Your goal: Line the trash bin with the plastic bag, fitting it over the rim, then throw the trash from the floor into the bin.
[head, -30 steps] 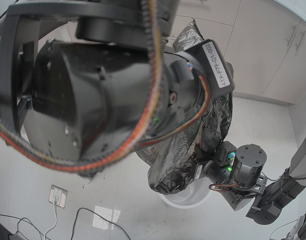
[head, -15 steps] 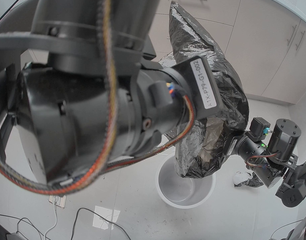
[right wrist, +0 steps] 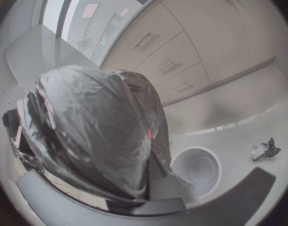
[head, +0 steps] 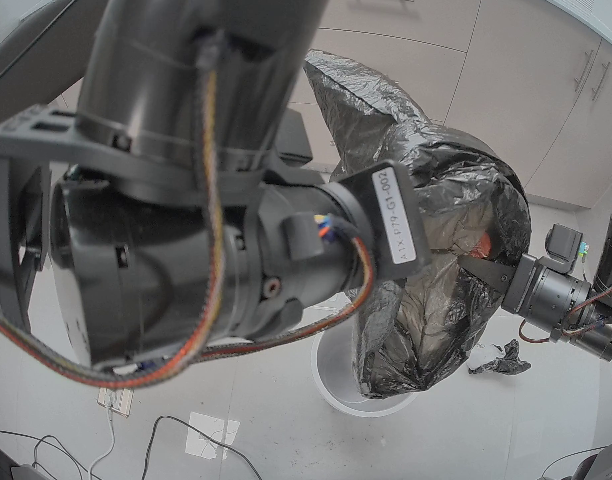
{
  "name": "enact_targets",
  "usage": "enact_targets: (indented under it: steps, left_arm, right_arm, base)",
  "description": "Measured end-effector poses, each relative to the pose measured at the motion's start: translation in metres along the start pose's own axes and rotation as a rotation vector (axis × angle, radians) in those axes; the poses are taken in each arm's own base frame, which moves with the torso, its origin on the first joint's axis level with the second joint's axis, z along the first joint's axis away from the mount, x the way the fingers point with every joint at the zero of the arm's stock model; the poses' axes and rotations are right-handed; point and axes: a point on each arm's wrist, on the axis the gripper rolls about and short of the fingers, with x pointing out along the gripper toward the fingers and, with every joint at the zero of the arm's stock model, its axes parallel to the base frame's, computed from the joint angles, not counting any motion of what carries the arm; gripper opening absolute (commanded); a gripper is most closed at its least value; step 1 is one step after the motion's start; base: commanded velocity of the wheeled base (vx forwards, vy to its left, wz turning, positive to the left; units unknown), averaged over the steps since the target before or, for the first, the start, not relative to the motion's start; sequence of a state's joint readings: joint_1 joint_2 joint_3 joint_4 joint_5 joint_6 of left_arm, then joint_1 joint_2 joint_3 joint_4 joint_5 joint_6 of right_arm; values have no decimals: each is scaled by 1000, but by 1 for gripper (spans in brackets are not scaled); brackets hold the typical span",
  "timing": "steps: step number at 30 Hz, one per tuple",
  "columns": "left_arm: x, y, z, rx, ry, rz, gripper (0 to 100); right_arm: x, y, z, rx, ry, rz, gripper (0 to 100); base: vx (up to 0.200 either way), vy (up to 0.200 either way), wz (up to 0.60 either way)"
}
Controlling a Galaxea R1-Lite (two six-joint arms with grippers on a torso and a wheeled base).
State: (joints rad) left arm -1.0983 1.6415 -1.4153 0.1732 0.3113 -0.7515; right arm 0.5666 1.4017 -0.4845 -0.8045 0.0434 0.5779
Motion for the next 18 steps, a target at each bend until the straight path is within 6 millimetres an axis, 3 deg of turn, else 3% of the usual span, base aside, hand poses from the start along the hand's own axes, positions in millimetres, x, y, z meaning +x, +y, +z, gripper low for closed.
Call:
enact_targets:
  steps: [9, 18]
  left_arm:
    - [11, 24, -9, -39, 96, 22, 0]
    - [16, 31, -17, -71, 107, 25, 0]
  right_arm:
    - [-15, -14, -11, 23, 36, -44, 0]
    - [-23, -25, -38, 31, 140, -82, 0]
  base:
    - [0, 0, 0]
    - [0, 0, 0]
